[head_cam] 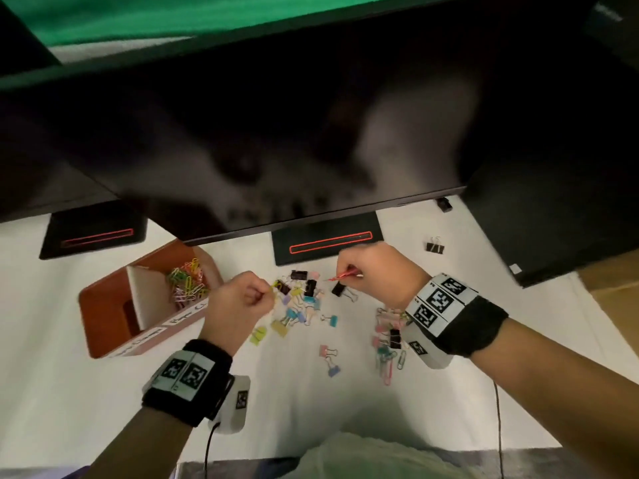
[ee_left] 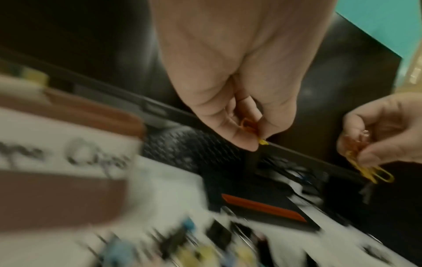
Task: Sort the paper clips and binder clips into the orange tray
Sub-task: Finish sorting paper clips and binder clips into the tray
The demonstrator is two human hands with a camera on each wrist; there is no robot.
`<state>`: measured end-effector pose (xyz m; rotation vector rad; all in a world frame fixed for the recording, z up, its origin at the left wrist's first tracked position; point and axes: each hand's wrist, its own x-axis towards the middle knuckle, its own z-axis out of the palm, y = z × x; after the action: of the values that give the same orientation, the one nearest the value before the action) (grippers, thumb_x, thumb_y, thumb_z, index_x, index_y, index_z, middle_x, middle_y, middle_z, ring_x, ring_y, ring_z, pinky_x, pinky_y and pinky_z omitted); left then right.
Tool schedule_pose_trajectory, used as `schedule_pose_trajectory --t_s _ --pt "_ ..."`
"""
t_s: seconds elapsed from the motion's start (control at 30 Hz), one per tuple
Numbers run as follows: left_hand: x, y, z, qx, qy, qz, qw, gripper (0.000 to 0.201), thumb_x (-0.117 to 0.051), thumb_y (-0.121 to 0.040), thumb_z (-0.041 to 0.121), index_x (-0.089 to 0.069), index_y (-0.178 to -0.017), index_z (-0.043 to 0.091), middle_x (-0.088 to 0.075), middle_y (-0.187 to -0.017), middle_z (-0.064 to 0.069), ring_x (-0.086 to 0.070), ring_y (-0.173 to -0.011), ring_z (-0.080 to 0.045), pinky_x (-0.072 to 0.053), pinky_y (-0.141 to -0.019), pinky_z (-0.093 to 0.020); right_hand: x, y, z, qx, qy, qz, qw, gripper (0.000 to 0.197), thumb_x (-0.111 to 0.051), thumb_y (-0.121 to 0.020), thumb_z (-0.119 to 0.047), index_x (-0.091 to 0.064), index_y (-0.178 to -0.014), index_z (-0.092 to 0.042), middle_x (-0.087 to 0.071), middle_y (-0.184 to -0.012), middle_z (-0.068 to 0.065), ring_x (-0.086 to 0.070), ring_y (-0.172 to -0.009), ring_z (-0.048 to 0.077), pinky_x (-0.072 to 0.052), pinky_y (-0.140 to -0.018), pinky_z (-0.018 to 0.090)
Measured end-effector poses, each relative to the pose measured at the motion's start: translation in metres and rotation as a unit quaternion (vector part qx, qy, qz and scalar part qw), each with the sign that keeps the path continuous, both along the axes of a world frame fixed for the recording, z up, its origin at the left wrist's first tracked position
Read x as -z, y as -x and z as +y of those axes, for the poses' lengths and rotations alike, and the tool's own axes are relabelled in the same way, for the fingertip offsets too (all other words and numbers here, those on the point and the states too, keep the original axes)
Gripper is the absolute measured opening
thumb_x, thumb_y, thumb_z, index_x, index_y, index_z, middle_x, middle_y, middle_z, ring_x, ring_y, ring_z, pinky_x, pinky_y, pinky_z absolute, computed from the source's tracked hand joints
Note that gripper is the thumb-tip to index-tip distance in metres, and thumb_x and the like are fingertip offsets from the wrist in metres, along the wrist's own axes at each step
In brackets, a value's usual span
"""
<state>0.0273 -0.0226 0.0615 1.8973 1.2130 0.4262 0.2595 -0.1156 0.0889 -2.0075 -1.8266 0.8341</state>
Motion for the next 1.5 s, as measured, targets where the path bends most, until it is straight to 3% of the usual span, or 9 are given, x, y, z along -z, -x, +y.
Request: schedule_pose_trajectory --t_s 0.07,0.23,0.4,0.53,0.77,0.93,1.1,1.3,1.5 --pt "-0.014 0.038 0.030 -0.061 -0.030 0.022 0.997 0.017 -0.070 -0.074 0.002 -0.059 -0.067 0.014 -0.065 -0.066 0.004 -0.060 -0.061 0.000 -0.044 -0.062 -0.006 -0.011 0.036 0.033 -0.025 -0.026 0.016 0.999 0.004 -0.063 -0.085 -0.018 -0.065 -0.088 -0.021 -0.069 -0.090 0.000 -0.064 -0.082 0.017 -0.053 -0.078 0.034" --pt "-0.022 0.114 0.088 -0.152 -0.032 0.080 0.985 0.008 -0.062 -0.076 0.012 -0.058 -0.070 0.014 -0.064 -0.067 -0.001 -0.061 -0.069 -0.020 -0.051 -0.070 -0.032 -0.025 0.139 0.114 -0.036 -0.069 0.073 0.994 0.004 -0.064 -0.083 -0.013 -0.066 -0.086 -0.015 -0.069 -0.088 0.001 -0.063 -0.081 0.017 -0.051 -0.079 0.033" --pt "-0.006 0.125 0.107 -0.121 0.075 0.082 0.986 0.012 -0.058 -0.079 0.014 -0.063 -0.078 0.003 -0.070 -0.080 -0.014 -0.065 -0.073 -0.031 -0.054 -0.072 -0.043 0.004 0.216 0.176 -0.008 -0.011 0.055 0.998 0.013 -0.059 -0.087 -0.017 -0.064 -0.099 -0.014 -0.068 -0.100 0.009 -0.063 -0.093 0.026 -0.052 -0.082 0.037" --pt "0.005 0.125 0.111 -0.084 0.100 0.105 0.986 0.024 -0.049 -0.088 0.003 -0.063 -0.107 0.008 -0.065 -0.104 -0.006 -0.060 -0.100 -0.024 -0.045 -0.090 -0.031 0.026 0.228 0.180 0.001 0.034 0.041 0.999 0.031 -0.058 -0.090 -0.024 -0.054 -0.117 -0.009 -0.064 -0.112 0.014 -0.060 -0.105 0.030 -0.049 -0.090 0.037" --pt "-0.010 0.088 0.075 0.045 0.023 0.010 0.999 0.027 -0.055 -0.088 0.006 -0.061 -0.111 0.020 -0.062 -0.108 0.011 -0.057 -0.102 -0.004 -0.047 -0.089 -0.020 0.023 0.147 0.099 0.015 -0.083 0.139 0.987 0.016 -0.059 -0.089 -0.020 -0.066 -0.104 -0.018 -0.061 -0.096 -0.005 -0.059 -0.079 0.008 -0.046 -0.072 0.013" --pt "-0.002 0.014 0.035 0.171 0.007 -0.014 0.985 0.022 -0.056 -0.087 0.009 -0.063 -0.104 0.021 -0.060 -0.104 0.009 -0.059 -0.089 0.001 -0.051 -0.077 -0.017 0.050 0.028 0.015 0.132 -0.022 0.011 0.991 0.022 -0.059 -0.089 -0.016 -0.064 -0.109 -0.022 -0.057 -0.100 -0.006 -0.057 -0.087 0.015 -0.050 -0.087 0.035" --pt "0.024 -0.068 -0.008 0.251 0.045 0.027 0.966 0.026 -0.059 -0.084 0.012 -0.060 -0.108 0.023 -0.056 -0.101 0.006 -0.061 -0.088 -0.007 -0.048 -0.078 -0.018 0.070 -0.056 -0.049 0.150 0.114 -0.056 0.980 0.036 -0.058 -0.086 -0.015 -0.060 -0.120 -0.029 -0.055 -0.125 -0.002 -0.050 -0.119 0.019 -0.034 -0.108 0.034" --pt "0.053 -0.135 -0.061 0.294 0.075 0.123 0.945 0.035 -0.070 -0.077 0.035 -0.054 -0.106 0.025 -0.051 -0.106 0.003 -0.053 -0.086 -0.009 -0.044 -0.077 -0.022 0.087 -0.076 -0.064 0.058 0.156 -0.012 0.986 0.045 -0.066 -0.080 -0.015 -0.058 -0.123 -0.030 -0.047 -0.127 0.002 -0.046 -0.117 0.021 -0.037 -0.105 0.035" --pt "0.072 -0.160 -0.087 0.262 0.059 0.177 0.947 0.039 -0.073 -0.074 0.028 -0.053 -0.106 0.018 -0.046 -0.110 0.003 -0.052 -0.095 -0.013 -0.048 -0.083 -0.026 0.101 -0.080 -0.066 0.049 0.133 0.031 0.989 0.030 -0.069 -0.081 -0.020 -0.065 -0.110 -0.022 -0.046 -0.119 0.005 -0.049 -0.105 0.023 -0.041 -0.097 0.034"
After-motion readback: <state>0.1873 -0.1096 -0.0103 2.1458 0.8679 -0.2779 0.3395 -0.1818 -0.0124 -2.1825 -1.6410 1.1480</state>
